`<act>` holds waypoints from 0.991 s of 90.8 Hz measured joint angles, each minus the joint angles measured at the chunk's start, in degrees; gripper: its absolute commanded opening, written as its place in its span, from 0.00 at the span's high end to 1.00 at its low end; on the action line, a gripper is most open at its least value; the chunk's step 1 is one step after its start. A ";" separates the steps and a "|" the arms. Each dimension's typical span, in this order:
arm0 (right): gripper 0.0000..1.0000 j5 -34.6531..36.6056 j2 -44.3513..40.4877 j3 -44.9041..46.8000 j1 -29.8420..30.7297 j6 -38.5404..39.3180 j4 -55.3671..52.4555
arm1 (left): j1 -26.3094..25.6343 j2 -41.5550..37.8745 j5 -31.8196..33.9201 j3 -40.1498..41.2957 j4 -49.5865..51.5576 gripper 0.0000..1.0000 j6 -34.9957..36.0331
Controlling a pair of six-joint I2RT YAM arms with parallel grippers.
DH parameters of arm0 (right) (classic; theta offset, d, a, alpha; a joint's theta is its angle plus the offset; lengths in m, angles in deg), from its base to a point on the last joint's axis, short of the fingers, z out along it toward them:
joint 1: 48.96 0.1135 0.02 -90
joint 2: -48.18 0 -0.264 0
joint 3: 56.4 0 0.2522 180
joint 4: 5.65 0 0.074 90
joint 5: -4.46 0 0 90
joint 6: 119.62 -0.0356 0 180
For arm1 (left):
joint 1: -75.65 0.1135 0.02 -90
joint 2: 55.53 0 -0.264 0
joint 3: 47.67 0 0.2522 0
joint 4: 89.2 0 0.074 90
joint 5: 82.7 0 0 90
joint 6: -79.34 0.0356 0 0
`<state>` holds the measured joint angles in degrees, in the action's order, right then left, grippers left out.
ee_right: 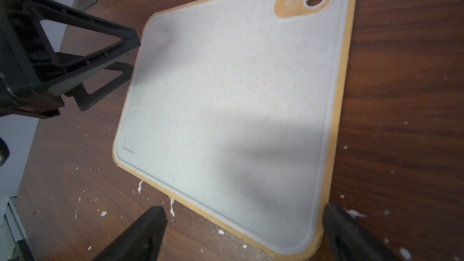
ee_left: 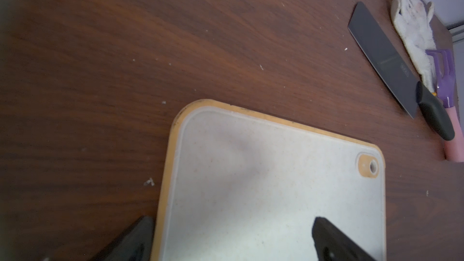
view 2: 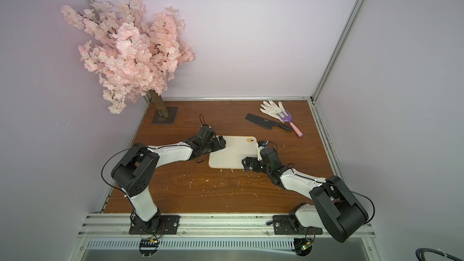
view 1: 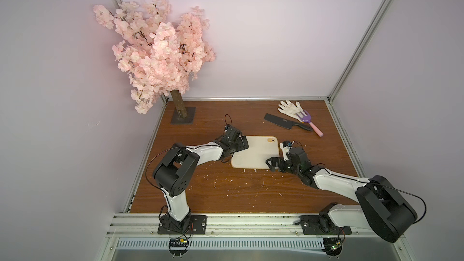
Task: Align the knife with the edge of the cutting board
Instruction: Adjust the work surface at the center of the board, then pick up the knife at the center of the board.
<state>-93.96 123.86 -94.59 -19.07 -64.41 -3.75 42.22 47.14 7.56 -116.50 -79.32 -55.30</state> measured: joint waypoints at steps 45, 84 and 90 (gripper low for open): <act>0.00 1.51 1.42 -19.87 -13.75 7.15 -13.05 | 3.96 -4.61 -0.04 -8.48 12.83 0.00 3.89; 0.00 4.68 21.73 -43.23 -25.73 16.00 -18.69 | 5.38 -17.77 2.91 -19.28 22.03 0.00 17.25; 0.00 4.66 24.50 -45.70 -26.88 16.61 -18.64 | 5.92 -19.17 3.93 -18.47 21.70 0.00 19.06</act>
<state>-89.31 148.36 -140.29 -45.95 -47.80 -22.39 48.15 27.98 11.49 -134.97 -57.62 -36.24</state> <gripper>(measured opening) 0.995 0.998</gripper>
